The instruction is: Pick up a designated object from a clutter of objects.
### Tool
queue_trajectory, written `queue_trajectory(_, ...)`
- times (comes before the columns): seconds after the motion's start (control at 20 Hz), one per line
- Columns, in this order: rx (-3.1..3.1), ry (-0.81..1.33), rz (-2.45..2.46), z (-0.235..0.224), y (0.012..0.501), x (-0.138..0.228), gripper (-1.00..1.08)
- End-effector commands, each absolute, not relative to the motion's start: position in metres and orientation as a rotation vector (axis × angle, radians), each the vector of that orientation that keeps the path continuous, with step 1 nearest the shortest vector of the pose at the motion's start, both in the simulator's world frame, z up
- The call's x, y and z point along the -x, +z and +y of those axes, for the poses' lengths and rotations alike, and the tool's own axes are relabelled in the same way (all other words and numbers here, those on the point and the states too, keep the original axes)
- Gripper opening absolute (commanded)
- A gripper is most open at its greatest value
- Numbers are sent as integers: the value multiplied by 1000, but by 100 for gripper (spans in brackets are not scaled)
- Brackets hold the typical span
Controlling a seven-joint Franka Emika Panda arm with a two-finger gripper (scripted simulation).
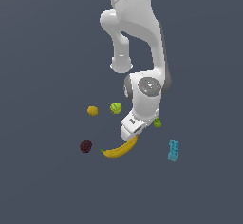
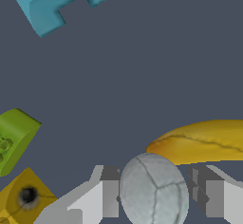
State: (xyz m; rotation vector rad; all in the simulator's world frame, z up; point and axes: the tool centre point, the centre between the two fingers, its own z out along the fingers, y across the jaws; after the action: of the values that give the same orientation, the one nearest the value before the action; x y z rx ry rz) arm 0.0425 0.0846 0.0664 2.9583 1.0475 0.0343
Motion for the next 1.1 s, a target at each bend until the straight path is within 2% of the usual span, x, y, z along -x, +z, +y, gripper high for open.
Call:
queue_trajectory(0.0, -2959, 34, 1046, 71, 83, -46, -100)
queue_trajectory(1.05, -2964, 12, 1046, -78, 279, -93, -100)
